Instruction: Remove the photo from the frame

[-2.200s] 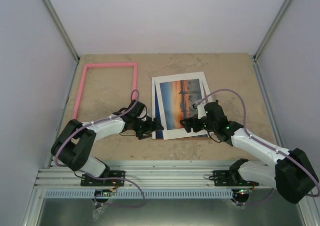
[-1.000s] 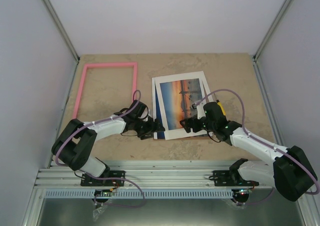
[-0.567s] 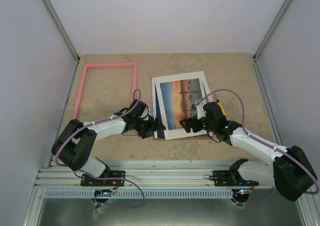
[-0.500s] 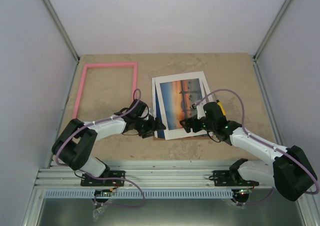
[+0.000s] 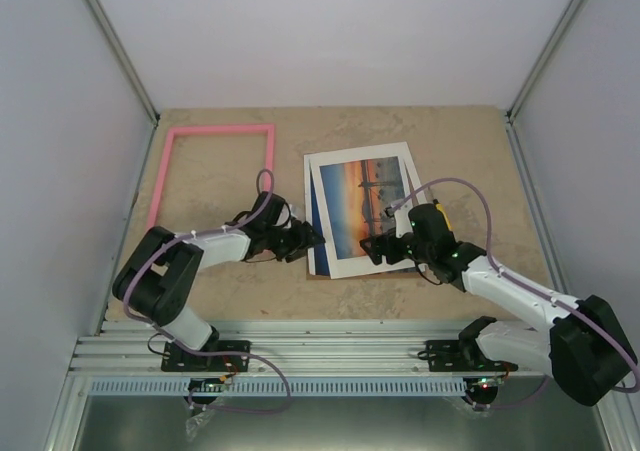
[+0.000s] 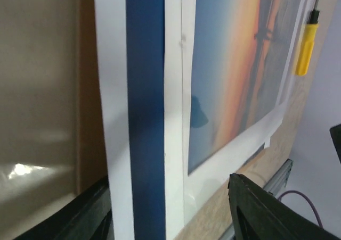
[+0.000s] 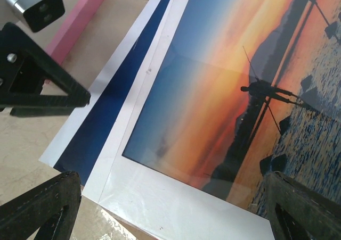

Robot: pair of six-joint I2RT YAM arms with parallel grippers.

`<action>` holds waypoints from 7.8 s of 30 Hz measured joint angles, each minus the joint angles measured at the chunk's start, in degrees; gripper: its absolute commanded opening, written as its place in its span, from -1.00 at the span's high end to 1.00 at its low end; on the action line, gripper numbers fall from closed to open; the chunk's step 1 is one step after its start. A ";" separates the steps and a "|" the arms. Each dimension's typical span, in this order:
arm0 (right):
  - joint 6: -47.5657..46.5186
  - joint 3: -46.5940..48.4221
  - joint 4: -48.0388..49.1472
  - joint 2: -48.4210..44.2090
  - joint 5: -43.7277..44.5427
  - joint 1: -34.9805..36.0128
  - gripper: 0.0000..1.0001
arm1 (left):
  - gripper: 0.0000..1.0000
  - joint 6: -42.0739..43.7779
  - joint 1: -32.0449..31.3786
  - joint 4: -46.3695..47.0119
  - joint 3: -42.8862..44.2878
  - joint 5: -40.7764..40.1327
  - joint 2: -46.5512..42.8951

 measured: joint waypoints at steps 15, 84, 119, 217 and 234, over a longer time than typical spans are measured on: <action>0.00 -0.61 -0.02 -1.11 0.00 0.00 -0.88 | 0.31 0.20 6.51 7.58 5.14 2.34 10.32; -3.74 5.29 3.30 1.70 -0.63 0.00 -0.87 | 1.00 19.78 6.60 -52.11 33.27 -40.89 -20.22; -27.30 27.23 -8.83 -4.83 2.47 0.00 -0.88 | 1.00 65.33 -3.78 -63.08 57.09 -28.46 -19.45; -24.04 41.00 -47.06 31.52 -30.69 -27.87 0.99 | -0.99 39.78 12.50 -17.88 3.28 -40.04 -45.53; -25.42 42.93 -42.84 43.93 -28.09 -30.01 0.63 | -0.99 38.36 12.61 -17.73 3.08 -42.91 -45.35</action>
